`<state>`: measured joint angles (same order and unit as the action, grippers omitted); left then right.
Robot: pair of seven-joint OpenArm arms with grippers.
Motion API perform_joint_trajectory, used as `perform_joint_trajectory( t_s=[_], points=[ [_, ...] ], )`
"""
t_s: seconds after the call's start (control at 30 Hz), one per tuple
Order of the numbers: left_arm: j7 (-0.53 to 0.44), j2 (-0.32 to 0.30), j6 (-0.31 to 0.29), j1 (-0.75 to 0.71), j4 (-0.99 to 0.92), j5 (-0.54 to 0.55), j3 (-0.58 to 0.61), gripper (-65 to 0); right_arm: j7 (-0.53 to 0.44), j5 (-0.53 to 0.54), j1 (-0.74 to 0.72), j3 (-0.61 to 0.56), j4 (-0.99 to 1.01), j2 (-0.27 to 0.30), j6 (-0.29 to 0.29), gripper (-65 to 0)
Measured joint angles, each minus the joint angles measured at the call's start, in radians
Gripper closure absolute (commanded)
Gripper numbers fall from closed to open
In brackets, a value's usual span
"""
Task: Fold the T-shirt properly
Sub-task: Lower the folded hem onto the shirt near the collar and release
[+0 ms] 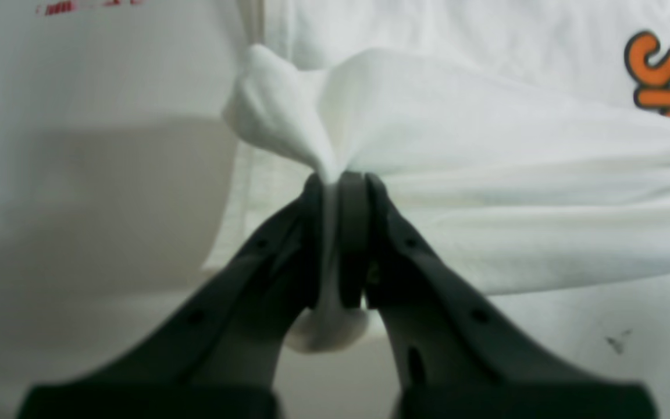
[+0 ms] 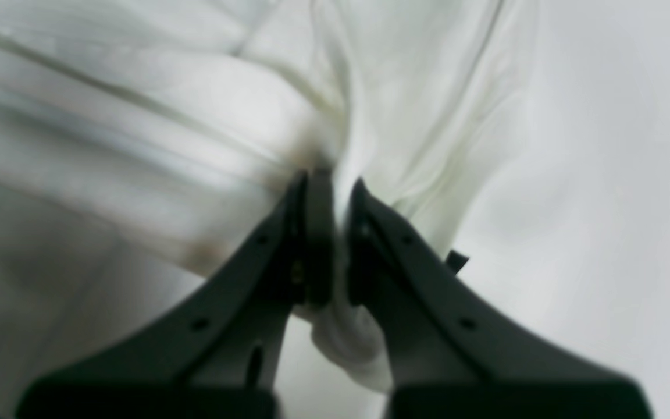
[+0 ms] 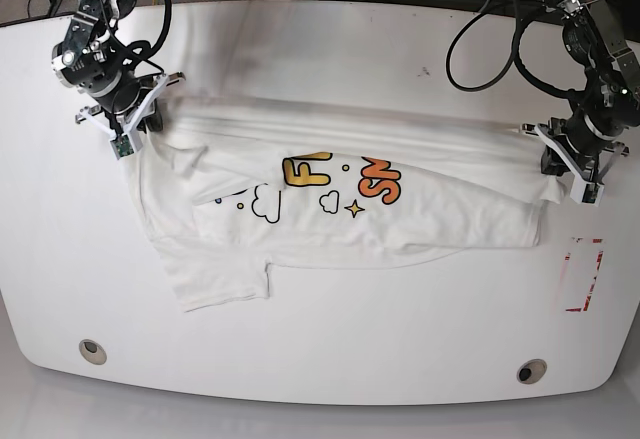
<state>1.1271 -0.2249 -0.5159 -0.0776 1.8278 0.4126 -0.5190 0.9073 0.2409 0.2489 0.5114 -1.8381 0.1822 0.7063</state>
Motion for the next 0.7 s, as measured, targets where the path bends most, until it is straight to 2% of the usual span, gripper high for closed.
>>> perform_joint_trajectory(
  t_s=[0.53, 0.7],
  points=[
    [-0.002, -0.001, 0.0, -0.126, 0.0, -0.007, 0.0, 0.0, 0.001, -0.008, 0.117, 0.0, -0.06, 0.0, 0.0, -1.7],
    [-0.002, -0.023, 0.0, -0.167, 0.0, -0.004, -0.001, 0.0, 0.002, -0.008, 0.152, 0.0, -0.06, -0.008, 0.0, -1.9]
  ],
)
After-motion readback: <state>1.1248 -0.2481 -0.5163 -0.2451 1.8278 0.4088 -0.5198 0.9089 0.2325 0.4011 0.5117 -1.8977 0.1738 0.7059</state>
